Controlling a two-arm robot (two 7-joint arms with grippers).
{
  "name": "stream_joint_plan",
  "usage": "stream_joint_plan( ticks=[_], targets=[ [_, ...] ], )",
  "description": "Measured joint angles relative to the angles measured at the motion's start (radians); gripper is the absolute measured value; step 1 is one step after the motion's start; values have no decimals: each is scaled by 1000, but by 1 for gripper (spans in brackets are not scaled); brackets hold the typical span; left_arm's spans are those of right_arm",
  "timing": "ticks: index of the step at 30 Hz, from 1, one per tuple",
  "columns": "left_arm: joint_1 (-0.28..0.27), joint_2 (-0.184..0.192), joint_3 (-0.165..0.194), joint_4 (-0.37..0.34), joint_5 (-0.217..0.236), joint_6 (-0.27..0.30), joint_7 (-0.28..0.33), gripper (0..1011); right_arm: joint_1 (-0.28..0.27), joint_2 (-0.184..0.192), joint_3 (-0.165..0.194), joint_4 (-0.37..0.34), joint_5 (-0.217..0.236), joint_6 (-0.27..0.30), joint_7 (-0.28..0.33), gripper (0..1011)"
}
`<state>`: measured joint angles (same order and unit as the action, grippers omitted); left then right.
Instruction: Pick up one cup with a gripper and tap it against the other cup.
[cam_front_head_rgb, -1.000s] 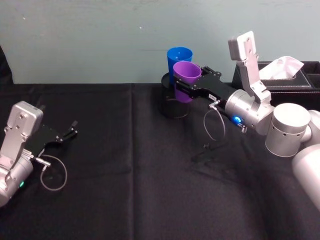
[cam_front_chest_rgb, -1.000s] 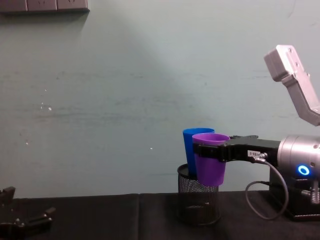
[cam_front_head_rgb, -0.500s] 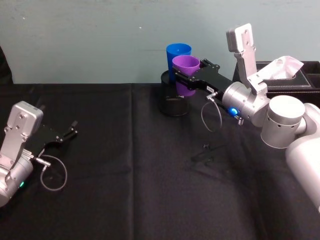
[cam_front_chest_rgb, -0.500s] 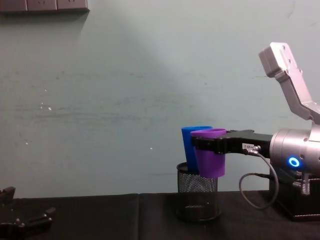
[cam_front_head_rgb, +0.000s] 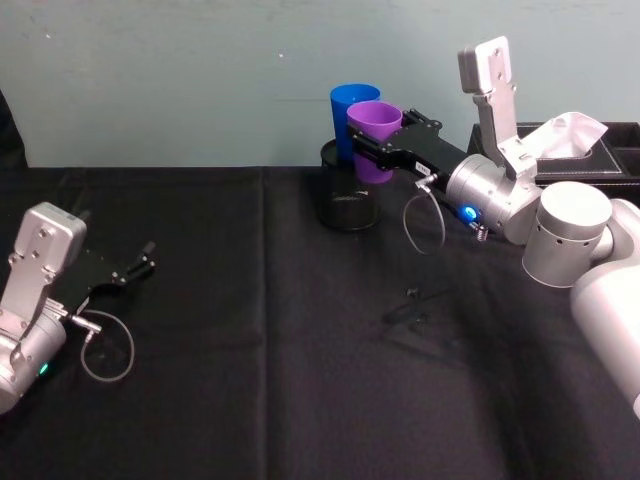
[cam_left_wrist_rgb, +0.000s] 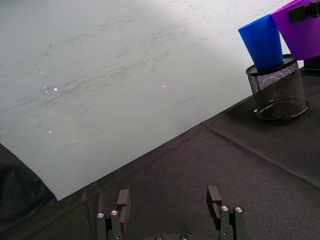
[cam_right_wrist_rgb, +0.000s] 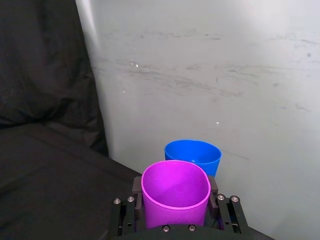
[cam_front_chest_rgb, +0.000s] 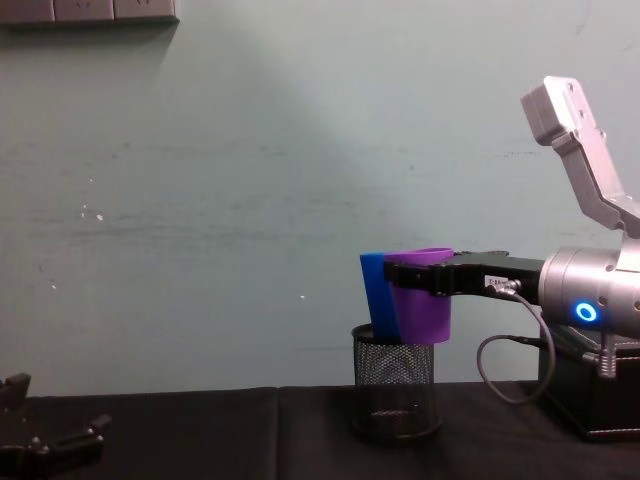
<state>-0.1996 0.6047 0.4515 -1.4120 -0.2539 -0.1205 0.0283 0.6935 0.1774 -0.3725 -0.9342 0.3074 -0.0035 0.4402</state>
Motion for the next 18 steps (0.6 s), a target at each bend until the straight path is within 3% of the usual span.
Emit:
stream_joint_plan(
  ticks=[18],
  targets=[
    [0, 0, 0, 0, 0, 0, 0, 1000, -1, 1, -3, -1, 0, -1, -3, 731]
  ],
)
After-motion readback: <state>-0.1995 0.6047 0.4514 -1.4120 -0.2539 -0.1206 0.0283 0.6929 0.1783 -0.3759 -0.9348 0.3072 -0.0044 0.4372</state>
